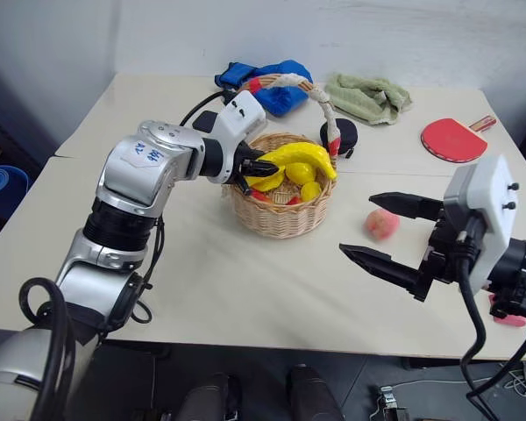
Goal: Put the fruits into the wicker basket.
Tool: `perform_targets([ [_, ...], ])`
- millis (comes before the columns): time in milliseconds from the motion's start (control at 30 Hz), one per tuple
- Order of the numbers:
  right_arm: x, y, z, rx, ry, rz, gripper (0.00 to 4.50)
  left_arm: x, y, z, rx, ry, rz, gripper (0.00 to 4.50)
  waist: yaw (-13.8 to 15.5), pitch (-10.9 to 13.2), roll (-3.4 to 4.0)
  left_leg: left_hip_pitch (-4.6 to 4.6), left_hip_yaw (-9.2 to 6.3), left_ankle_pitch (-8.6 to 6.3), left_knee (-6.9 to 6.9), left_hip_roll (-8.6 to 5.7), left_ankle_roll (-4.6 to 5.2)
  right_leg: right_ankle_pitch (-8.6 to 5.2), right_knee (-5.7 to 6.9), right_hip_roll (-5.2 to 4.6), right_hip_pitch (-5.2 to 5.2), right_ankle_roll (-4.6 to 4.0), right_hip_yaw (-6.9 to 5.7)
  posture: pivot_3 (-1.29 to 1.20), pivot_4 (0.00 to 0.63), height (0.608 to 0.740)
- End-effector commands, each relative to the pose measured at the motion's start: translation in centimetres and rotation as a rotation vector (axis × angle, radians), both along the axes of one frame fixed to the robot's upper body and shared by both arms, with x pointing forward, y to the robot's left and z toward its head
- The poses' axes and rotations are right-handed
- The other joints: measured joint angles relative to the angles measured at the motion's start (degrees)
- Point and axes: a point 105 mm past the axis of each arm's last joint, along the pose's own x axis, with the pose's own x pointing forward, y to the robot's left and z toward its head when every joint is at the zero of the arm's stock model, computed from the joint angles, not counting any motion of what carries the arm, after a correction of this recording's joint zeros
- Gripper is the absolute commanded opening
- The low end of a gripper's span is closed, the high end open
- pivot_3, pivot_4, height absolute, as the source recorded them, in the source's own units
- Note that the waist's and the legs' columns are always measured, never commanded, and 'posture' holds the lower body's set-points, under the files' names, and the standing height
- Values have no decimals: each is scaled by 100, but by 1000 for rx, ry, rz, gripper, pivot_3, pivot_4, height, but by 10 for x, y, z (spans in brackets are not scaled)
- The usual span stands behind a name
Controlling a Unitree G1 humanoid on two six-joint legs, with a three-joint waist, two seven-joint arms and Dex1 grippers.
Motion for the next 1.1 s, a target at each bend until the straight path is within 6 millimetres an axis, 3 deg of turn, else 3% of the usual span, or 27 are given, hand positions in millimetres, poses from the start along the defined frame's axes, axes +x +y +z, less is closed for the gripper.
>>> perform_targets([
  [33,1,0,5,11,-33,-1,4500,-6,4,10,38,-85,-15,2278,4,0,0,0,0,0,-1,0,0,0,1,0,0,0,-1,0,150,740],
  [233,6,-7,0,-13,-24,-25,4500,-22,7,17,7,-95,-102,4135,68,0,0,-1,0,0,0,0,0,0,-1,-3,0,0,-1,0,150,740],
  [467,53,-44,-17,-76,-11,-287,4500,-64,4,45,-347,-36,-478,4135,53,0,0,-1,5,0,7,-1,1,0,5,-8,-4,-1,-3,0,150,740],
  [700,101,-78,-44,-107,51,-514,4500,-116,33,17,-205,23,-822,4135,-94,0,1,19,12,2,1,3,-9,-1,39,-6,-9,-2,-2,0,150,740],
  [833,126,-79,-71,-83,128,-526,4500,-112,48,2,-123,-55,-839,4135,-92,1,2,19,17,3,7,1,-10,-18,40,-6,-8,-33,-1,0,150,740],
  [1100,162,-85,-115,-81,246,-582,4500,-116,55,11,-235,-25,-849,4135,-98,1,3,8,18,-1,11,1,-2,-18,43,-5,-18,-33,0,0,150,740],
])
